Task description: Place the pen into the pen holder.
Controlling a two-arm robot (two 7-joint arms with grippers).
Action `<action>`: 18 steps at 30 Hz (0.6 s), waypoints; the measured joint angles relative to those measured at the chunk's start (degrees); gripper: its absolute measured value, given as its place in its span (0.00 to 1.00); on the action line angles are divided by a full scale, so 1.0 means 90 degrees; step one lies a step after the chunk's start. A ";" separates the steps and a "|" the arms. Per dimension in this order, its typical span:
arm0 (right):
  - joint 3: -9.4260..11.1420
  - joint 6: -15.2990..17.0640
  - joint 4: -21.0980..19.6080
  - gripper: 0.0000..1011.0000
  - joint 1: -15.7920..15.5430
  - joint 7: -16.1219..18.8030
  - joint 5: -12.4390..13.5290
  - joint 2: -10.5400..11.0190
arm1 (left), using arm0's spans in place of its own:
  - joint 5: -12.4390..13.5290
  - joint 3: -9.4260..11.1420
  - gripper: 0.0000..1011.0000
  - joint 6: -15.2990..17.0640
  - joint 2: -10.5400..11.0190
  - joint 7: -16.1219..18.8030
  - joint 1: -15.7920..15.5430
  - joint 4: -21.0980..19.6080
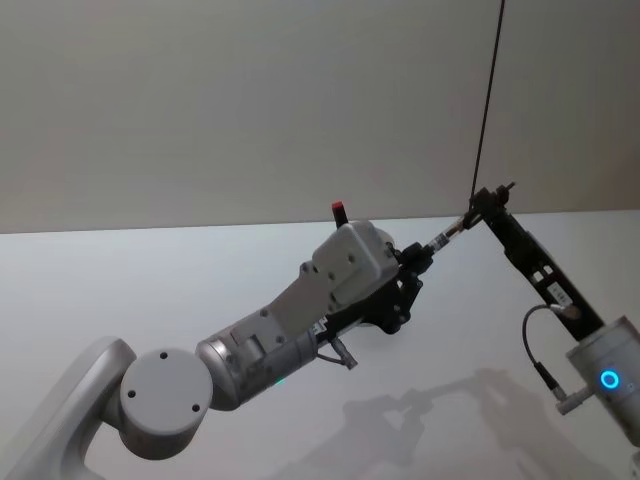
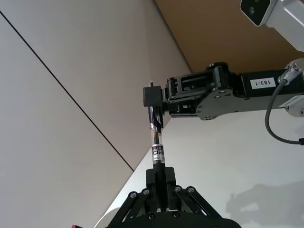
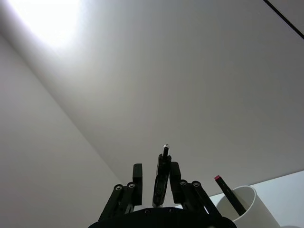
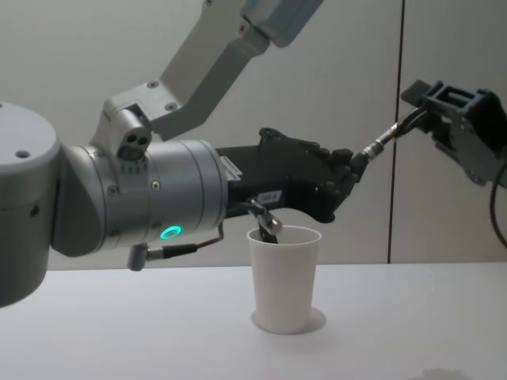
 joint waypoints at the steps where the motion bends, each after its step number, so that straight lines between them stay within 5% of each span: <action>1: 0.0000 -0.0018 0.0004 0.35 0.0011 0.0012 0.0014 0.0000 | 0.0000 0.0000 0.12 0.0000 0.0000 0.0000 0.0000 0.0000; 8: -0.0020 -0.0104 0.0057 0.14 0.0077 0.0060 0.0058 -0.0021 | -0.0002 0.0000 0.12 -0.0001 -0.0001 0.0000 0.0000 0.0000; 18: -0.0056 -0.0193 0.0125 0.13 0.0162 0.0063 0.0060 -0.0048 | -0.0005 0.0000 0.12 -0.0013 -0.0001 0.0006 -0.0002 -0.0001</action>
